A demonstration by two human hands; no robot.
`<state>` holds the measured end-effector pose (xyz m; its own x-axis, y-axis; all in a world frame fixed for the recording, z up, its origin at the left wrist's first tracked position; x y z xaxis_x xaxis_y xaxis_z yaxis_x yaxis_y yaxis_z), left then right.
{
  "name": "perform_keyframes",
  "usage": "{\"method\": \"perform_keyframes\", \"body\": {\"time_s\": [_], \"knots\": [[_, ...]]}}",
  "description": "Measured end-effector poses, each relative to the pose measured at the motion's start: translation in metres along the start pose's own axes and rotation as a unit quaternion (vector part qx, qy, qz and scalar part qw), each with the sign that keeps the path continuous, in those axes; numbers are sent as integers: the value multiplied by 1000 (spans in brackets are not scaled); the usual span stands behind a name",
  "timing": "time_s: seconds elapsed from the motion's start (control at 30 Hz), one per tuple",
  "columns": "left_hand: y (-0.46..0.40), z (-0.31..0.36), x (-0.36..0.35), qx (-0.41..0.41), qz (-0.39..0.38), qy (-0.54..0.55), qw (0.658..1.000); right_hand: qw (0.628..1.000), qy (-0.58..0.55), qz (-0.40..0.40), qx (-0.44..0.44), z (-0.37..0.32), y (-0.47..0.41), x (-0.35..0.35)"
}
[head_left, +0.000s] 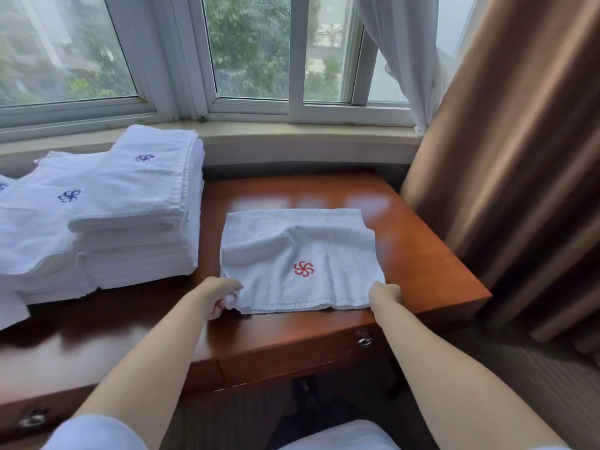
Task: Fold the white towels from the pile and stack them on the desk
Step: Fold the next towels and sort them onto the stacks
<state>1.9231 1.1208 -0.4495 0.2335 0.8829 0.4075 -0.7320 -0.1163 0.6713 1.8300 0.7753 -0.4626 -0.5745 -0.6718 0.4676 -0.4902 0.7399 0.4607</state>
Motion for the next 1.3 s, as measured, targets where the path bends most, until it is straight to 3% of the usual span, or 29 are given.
{"method": "perform_keyframes", "body": {"time_s": [0.17,0.33,0.47,0.6,0.7,0.87,1.03,1.2,1.3], "knots": [[11,-13,5,23,-61,28,997,988,-73,126,52,5,-11,26],[15,-31,9,14,-115,97,989,990,-25,128,53,24,-13,29],[15,-29,11,-83,-89,-23,992,989,77,99,78,20,-2,19],[17,-21,9,-145,-15,-144,979,991,67,96,70,18,5,17],[12,-23,15,-111,-1,-98,989,993,44,97,59,19,4,22],[15,-28,23,-80,-16,81,993,991,-7,119,60,18,4,29],[22,-35,24,-59,-15,118,991,990,-12,127,62,26,9,33],[24,-44,20,-9,-36,79,996,988,22,138,67,30,9,44],[29,-51,11,85,-74,-61,992,980,106,151,68,31,13,50]]}}
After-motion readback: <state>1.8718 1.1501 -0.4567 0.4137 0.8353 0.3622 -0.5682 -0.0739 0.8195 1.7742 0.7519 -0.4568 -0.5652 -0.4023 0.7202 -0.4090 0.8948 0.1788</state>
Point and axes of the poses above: each hand's wrist, its own y-axis away from the middle knuckle, its own x-axis out of the back of the hand, z = x × y, the point moved 4 cm from there along -y, towards the middle knuckle, and after that the axes turned 2 degrees about -y, right-handed, at the moved point
